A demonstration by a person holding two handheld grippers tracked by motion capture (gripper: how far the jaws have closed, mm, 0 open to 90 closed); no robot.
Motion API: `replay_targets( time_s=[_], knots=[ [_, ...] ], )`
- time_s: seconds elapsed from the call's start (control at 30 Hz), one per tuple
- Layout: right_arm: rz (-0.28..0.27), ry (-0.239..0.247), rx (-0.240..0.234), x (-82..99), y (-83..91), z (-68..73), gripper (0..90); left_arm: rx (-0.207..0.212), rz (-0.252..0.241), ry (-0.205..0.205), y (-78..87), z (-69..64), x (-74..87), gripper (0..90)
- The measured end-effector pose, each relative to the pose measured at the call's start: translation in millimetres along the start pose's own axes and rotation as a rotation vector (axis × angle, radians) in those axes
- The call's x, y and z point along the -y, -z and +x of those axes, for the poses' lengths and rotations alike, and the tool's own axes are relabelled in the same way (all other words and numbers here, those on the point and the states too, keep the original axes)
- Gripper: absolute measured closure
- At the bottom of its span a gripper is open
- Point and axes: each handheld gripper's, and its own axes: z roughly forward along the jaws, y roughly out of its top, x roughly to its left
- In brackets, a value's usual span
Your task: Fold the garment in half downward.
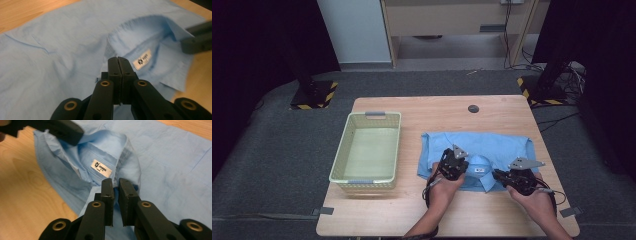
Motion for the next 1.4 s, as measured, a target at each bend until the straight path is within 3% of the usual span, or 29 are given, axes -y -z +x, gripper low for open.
replay_targets(
  time_s=[0.1, 0.17, 0.27, 0.4, 0.43, 0.53, 0.6, 0.73, 0.83, 1.0, 1.1, 1.17, 1.27, 1.33, 1.37, 1.4],
  knots=[
    [-0.011, -0.018, -0.016, 2.7, 11.1, 4.9, 72.4, 0.011, 0.009, -0.031, 9.6, -12.0, 13.7, 89.7],
    [-0.056, -0.042, -0.028, 0.9, 21.7, 6.5, 69.4, 0.019, 0.014, -0.042, 12.1, -17.2, 20.5, 89.7],
    [-0.105, -0.067, 0.004, -7.2, 28.4, 5.8, 59.3, 0.023, 0.010, -0.047, 15.7, -22.2, 27.8, 89.7],
    [-0.064, -0.091, 0.070, -15.1, 13.6, -0.9, 51.3, 0.032, -0.005, -0.052, 22.9, -25.7, 37.2, 89.0],
    [-0.050, -0.091, 0.084, -15.2, 9.0, -3.0, 51.3, 0.030, -0.013, -0.054, 26.6, -25.5, 38.9, 88.8],
    [-0.028, -0.153, 0.111, -13.8, -4.7, -13.9, 55.0, 0.027, -0.024, -0.054, 34.4, -22.1, 39.5, 88.7],
    [-0.013, -0.167, 0.102, -12.8, -8.1, -15.7, 56.2, 0.028, -0.034, -0.052, 38.5, -20.2, 40.0, 88.1],
    [0.066, -0.102, 0.044, -1.1, -14.5, -3.3, 57.1, 0.008, -0.057, -0.043, 48.0, -19.1, 43.9, 69.4],
    [0.099, -0.057, -0.004, 17.7, -13.0, 6.4, 57.4, -0.008, -0.085, -0.026, 55.3, -17.3, 44.1, 53.8],
    [0.121, -0.041, -0.025, 29.1, -11.2, 11.4, 54.9, -0.016, -0.127, -0.001, 60.6, -14.0, 37.3, 46.5],
    [0.134, 0.004, -0.023, 28.2, -12.6, 16.5, 54.9, -0.017, -0.186, 0.035, 63.9, -12.3, 28.8, 43.9],
    [0.142, 0.028, -0.016, 28.4, -14.8, 19.4, 54.7, -0.018, -0.190, 0.041, 62.6, -12.0, 24.7, 41.9],
    [0.143, 0.039, -0.010, 28.1, -15.4, 20.7, 54.3, -0.020, -0.164, 0.010, 57.0, -14.9, 24.4, 41.6],
    [0.136, 0.056, -0.009, 29.7, -14.7, 20.3, 53.6, -0.024, -0.115, -0.029, 46.9, -17.6, 29.8, 41.0],
    [0.132, 0.060, -0.014, 30.7, -14.2, 19.4, 53.5, -0.027, -0.064, -0.038, 34.6, -17.8, 39.6, 40.8],
    [0.132, 0.060, -0.014, 30.7, -14.2, 19.4, 53.5, -0.027, -0.064, -0.038, 34.6, -17.8, 39.6, 40.7]
  ],
)
